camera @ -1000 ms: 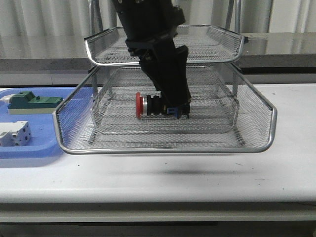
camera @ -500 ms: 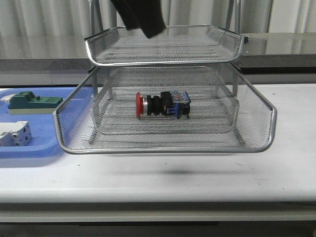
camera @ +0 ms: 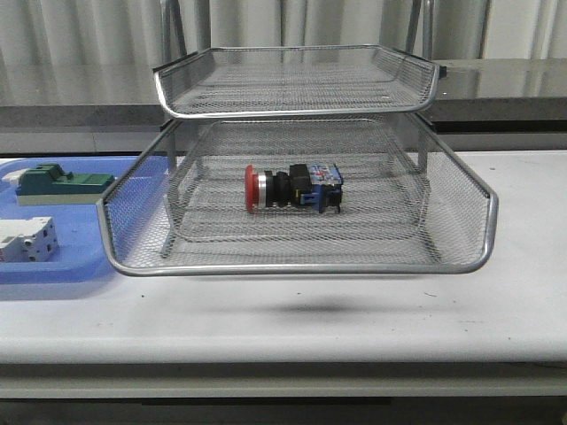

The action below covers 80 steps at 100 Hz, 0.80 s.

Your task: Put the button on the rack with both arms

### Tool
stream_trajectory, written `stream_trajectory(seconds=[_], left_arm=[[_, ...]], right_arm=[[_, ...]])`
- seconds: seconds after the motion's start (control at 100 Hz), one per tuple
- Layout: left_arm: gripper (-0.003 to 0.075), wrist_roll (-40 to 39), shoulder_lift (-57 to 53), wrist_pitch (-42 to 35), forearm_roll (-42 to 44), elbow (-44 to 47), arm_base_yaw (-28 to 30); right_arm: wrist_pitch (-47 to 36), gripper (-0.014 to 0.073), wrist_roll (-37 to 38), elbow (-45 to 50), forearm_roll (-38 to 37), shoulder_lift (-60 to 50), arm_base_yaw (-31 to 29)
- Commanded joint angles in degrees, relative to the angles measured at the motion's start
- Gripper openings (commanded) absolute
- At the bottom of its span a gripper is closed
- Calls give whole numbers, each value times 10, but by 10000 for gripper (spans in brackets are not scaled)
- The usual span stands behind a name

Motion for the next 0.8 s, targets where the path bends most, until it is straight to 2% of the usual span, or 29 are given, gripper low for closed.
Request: stream_trajectory(seconds=[0.0,0.17,0.42,0.64,0.79], left_arm=[[441,-8,-53,-13,-16,19,24],[441,-15,-135,-79,-17,127,75],[441,-16,-299,-264,-67,363,136],[440,-16,-479,-417,-86,579,140],[440,-16,-602,-506,-137,711,140]], right_arm=[[-36,-70,-2,-19,-6,6,-3],[-36,-70,-2,-19,-6,6,-3],[-36,-70,-2,-19,-6,6,-3],[-36,-70,-2,-19,-6,6,-3],[-36,-70,-2,-19,-6,6,-3]])
